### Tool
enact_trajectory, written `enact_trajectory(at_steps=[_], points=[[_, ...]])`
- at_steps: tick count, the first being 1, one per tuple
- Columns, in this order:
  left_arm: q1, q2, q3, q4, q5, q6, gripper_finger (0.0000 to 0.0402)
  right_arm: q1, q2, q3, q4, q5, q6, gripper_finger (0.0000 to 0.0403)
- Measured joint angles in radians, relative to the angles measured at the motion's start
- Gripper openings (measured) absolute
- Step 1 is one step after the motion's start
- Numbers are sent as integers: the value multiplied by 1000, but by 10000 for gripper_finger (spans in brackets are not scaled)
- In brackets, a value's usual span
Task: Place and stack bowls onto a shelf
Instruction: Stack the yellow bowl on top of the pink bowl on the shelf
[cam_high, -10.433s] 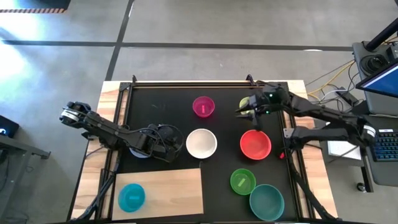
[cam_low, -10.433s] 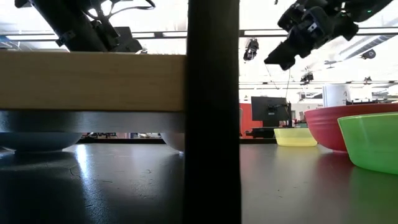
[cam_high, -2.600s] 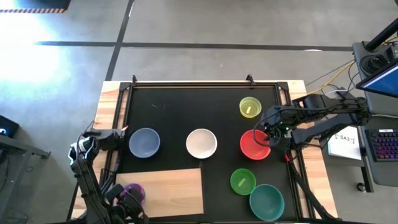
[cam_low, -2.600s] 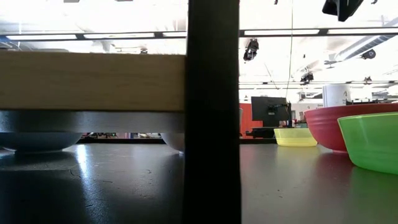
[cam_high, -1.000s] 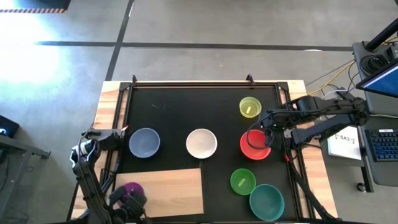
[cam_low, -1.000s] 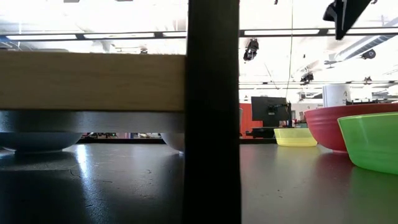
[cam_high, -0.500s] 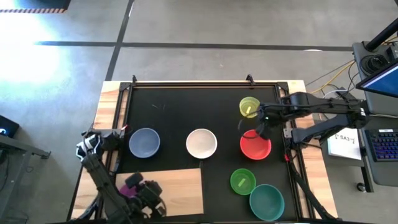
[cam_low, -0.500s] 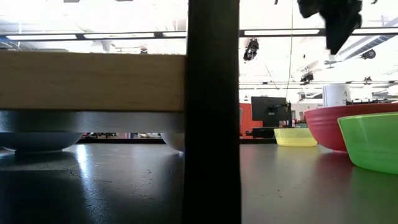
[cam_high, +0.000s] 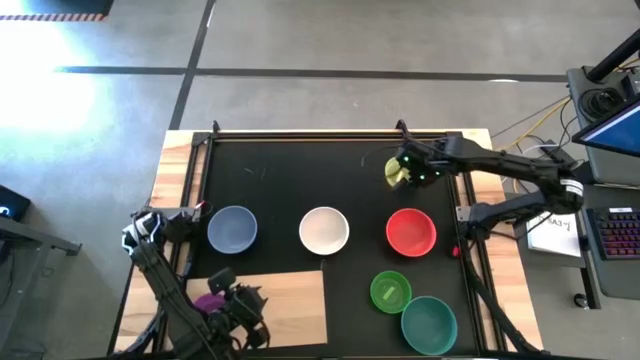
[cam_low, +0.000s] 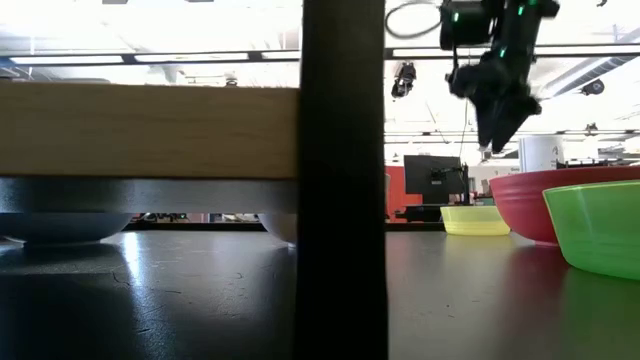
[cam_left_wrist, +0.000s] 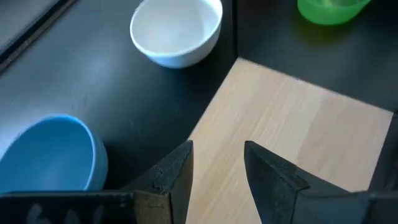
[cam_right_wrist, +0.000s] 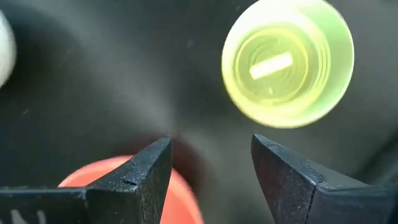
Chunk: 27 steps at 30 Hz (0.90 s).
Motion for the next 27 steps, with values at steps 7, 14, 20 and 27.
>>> enact_trajectory(at_steps=[7,14,20,27], points=[[2,-35,0,0,-62,7,126,-72,66,-137,210,-75,-60,207],[4,-63,0,1,-132,30,126,-94,175,-179,328,-56,-127,207],[4,-67,0,0,-146,31,126,-109,270,-176,342,31,-212,207],[5,-67,0,0,-182,30,126,-118,347,-176,367,33,-261,172]])
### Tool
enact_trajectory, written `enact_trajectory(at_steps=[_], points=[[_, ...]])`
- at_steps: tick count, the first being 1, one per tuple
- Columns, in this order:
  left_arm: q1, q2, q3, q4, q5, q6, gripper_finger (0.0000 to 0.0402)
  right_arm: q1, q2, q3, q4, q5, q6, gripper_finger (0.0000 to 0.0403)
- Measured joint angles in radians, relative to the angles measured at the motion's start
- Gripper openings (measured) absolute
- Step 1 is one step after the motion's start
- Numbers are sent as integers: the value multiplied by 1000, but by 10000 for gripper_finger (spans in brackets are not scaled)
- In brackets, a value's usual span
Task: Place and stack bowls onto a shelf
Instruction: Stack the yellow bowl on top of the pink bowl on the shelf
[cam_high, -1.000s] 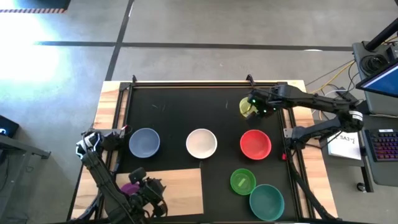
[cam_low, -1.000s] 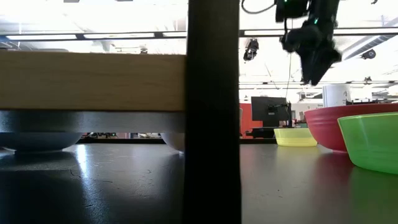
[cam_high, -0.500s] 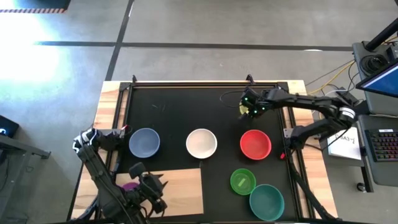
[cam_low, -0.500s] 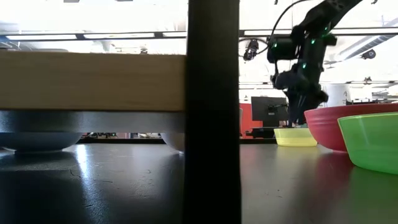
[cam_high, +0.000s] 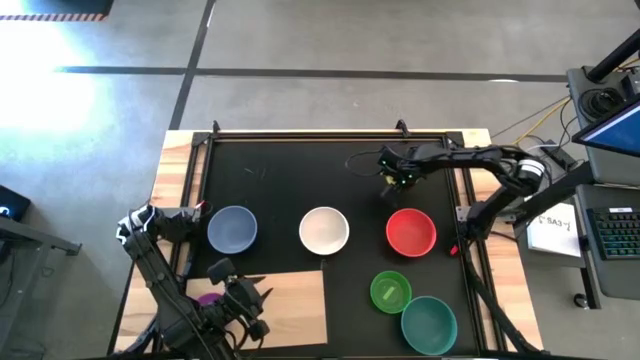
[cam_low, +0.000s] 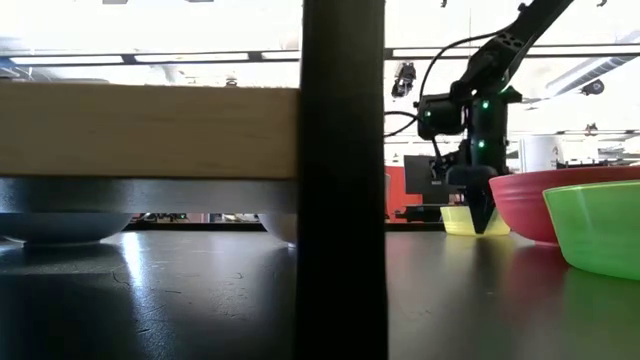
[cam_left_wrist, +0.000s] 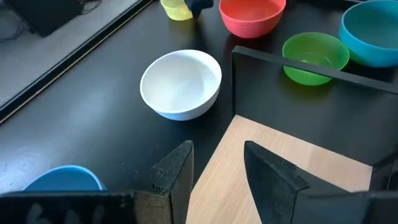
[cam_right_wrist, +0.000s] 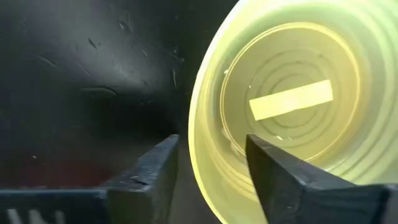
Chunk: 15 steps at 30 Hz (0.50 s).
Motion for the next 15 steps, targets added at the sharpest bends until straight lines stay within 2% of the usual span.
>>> enact_trajectory(at_steps=[3,8,15], points=[[1,0,0,0,-1,0,126,0,12,0,3,0,-14,127],[1,0,0,0,-19,0,126,0,8,1,7,2,-32,28],[4,0,0,0,-43,34,126,3,-59,22,-70,-15,-66,8]])
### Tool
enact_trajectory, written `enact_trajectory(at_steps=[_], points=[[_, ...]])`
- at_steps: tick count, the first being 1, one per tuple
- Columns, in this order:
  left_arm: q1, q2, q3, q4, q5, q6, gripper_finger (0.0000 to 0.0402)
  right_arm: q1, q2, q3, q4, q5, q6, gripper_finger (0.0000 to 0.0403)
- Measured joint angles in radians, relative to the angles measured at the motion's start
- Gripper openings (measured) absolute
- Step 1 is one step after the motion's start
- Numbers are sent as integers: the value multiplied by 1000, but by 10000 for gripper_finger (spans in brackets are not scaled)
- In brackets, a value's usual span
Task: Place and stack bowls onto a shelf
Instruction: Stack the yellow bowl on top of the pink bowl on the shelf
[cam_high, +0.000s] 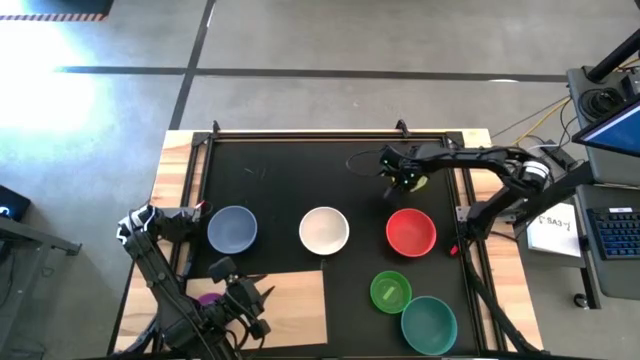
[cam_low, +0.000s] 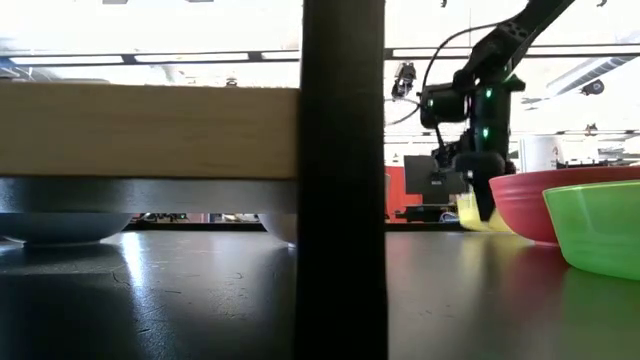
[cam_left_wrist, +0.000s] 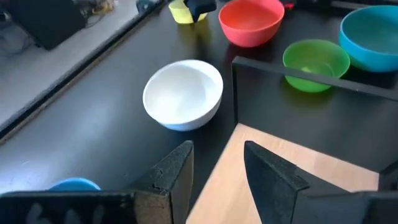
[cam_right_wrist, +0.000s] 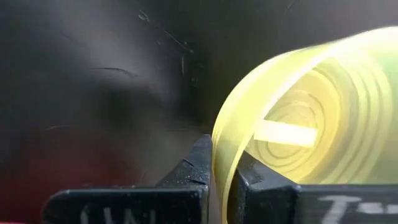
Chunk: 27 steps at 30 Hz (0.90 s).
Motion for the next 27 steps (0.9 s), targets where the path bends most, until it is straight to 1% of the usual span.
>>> enact_trajectory(at_steps=[4,7,10,14,18,22,27], points=[[2,0,0,0,-52,24,126,18,-84,59,-60,-80,-33,8],[8,0,0,0,-78,59,126,50,-159,124,-94,-184,-49,8],[18,0,0,0,-94,75,126,103,-235,197,-114,-320,-85,8],[35,1,0,17,-108,81,126,210,-318,288,-116,-505,-107,8],[58,1,0,97,-135,134,126,372,-363,359,-115,-590,-115,8],[84,1,0,259,-142,322,126,558,-368,386,-114,-639,-154,8],[112,1,0,525,-110,661,126,776,-326,389,-88,-651,-182,8]])
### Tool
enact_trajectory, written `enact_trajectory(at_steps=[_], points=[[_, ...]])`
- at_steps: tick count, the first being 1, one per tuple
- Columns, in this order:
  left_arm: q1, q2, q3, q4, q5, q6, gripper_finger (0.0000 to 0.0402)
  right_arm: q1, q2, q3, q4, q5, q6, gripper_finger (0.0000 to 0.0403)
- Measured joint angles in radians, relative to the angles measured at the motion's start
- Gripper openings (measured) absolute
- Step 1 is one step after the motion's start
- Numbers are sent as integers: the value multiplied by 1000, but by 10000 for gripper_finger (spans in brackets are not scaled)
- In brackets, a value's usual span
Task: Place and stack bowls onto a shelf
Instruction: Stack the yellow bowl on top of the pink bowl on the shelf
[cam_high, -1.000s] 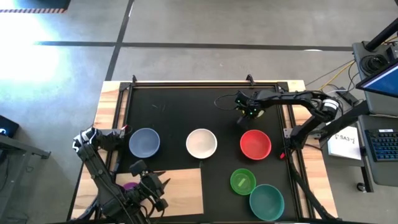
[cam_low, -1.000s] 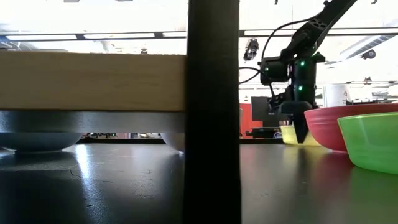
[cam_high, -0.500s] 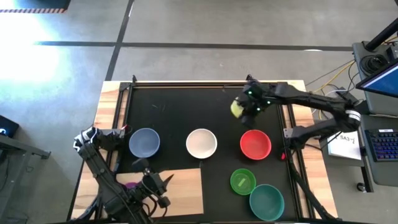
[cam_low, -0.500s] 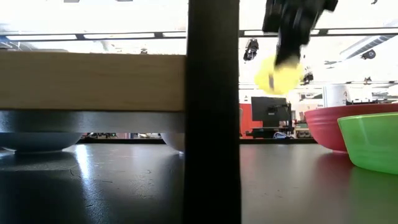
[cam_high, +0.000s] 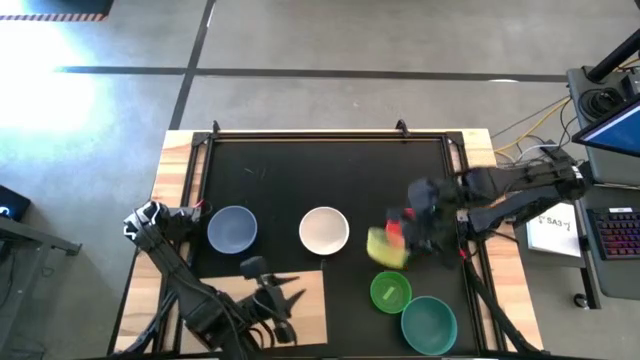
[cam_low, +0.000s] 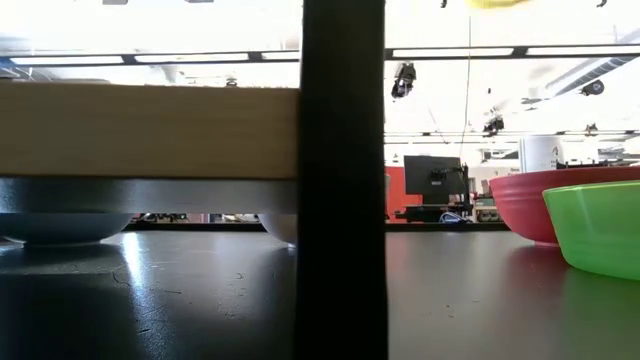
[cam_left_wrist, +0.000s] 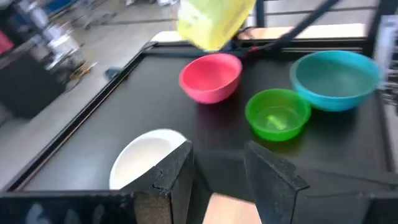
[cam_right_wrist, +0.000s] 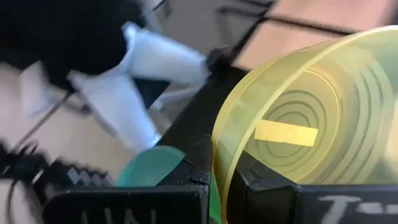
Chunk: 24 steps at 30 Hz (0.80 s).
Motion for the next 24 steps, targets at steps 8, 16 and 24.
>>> enact_trajectory(at_steps=[8,16,24], points=[[36,0,-17,260,20,344,126,205,108,6,83,0,-68,8],[100,61,-27,610,173,724,126,229,208,100,89,-135,-208,8],[162,104,-28,890,344,968,126,231,283,177,-17,-227,-357,8]])
